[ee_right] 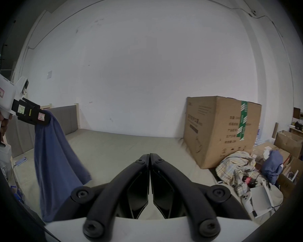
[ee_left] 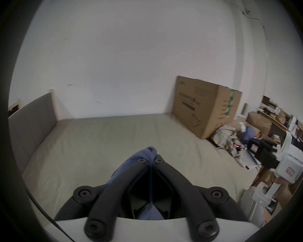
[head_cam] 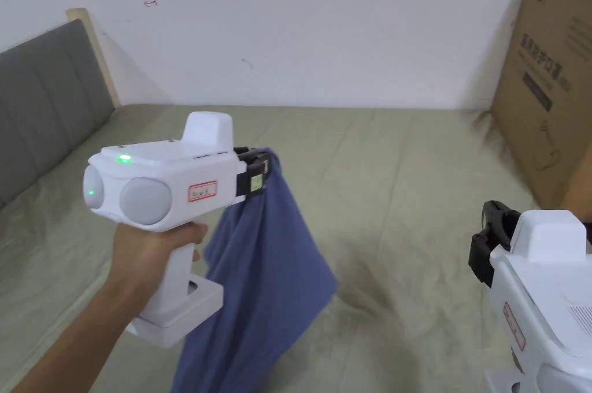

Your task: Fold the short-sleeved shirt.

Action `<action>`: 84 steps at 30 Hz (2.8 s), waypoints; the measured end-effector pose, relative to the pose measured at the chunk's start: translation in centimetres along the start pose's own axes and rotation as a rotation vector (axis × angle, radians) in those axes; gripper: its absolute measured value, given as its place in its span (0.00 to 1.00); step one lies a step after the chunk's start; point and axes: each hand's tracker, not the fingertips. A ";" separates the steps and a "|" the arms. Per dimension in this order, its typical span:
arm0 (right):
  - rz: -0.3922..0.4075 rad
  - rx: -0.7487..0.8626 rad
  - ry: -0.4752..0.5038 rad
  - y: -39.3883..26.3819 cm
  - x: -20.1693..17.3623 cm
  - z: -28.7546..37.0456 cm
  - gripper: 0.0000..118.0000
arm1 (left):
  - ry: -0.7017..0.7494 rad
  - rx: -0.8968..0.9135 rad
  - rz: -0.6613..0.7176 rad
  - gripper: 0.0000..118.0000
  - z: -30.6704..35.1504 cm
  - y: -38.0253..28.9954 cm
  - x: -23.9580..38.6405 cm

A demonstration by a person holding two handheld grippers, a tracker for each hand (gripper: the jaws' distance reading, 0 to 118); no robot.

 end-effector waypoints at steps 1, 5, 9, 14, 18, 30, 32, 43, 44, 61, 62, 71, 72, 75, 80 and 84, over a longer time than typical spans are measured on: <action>0.000 0.003 -0.013 0.1 0.6 0.3 0.00 | -0.030 0.004 0.005 0.00 -0.6 0.6 1.7; 0.001 0.006 -0.059 0.0 2.4 1.2 0.00 | -0.123 0.008 -0.007 0.00 -3.5 0.4 5.7; 0.000 -0.005 -0.095 -0.1 3.4 1.9 0.00 | -0.237 -0.049 0.000 0.00 -6.6 -0.6 9.8; -0.009 -0.020 -0.124 -1.0 4.5 2.4 0.00 | -0.294 -0.212 -0.033 0.00 -10.5 -5.9 13.6; -0.004 -0.042 -0.134 -1.8 5.2 2.4 0.00 | -0.289 -0.393 -0.004 0.00 -13.8 -12.2 13.7; -0.016 -0.105 -0.153 -3.6 5.8 1.7 0.00 | -0.040 -0.720 0.028 0.00 -19.9 -24.4 11.9; -0.017 -0.109 -0.154 -3.7 5.8 1.7 0.00 | -0.036 -0.691 0.072 0.00 -19.3 -24.0 12.0; -0.015 -0.064 -0.149 -1.8 4.9 2.5 0.00 | -0.019 -0.252 0.194 0.93 -10.8 -14.1 11.3; -0.015 -0.055 -0.147 -1.5 4.7 2.6 0.00 | 0.004 -0.205 0.187 0.93 -9.8 -12.8 11.1; -0.017 0.033 -0.109 1.1 2.7 3.8 0.00 | 0.356 0.331 0.007 0.60 1.3 -7.6 4.2; -0.017 0.035 -0.108 1.1 2.6 3.8 0.00 | 0.369 0.329 0.018 0.49 1.5 -7.8 4.0; -0.018 0.030 -0.101 0.9 2.5 3.4 0.00 | 0.344 0.304 0.029 0.00 1.5 -8.7 2.0; -0.017 0.028 -0.101 0.9 2.4 3.4 0.00 | 0.343 0.289 0.028 0.00 1.3 -8.8 1.8; -0.020 0.020 -0.100 0.6 2.5 3.0 0.00 | 0.331 0.197 0.042 0.00 0.1 -9.4 1.4; -0.019 0.000 -0.099 -0.1 2.6 2.4 0.00 | 0.299 -0.050 0.130 0.00 -3.0 -12.1 -0.7; -0.025 -0.024 -0.098 -0.8 2.8 1.7 0.00 | 0.271 -0.260 0.198 0.00 -6.0 -16.3 -2.2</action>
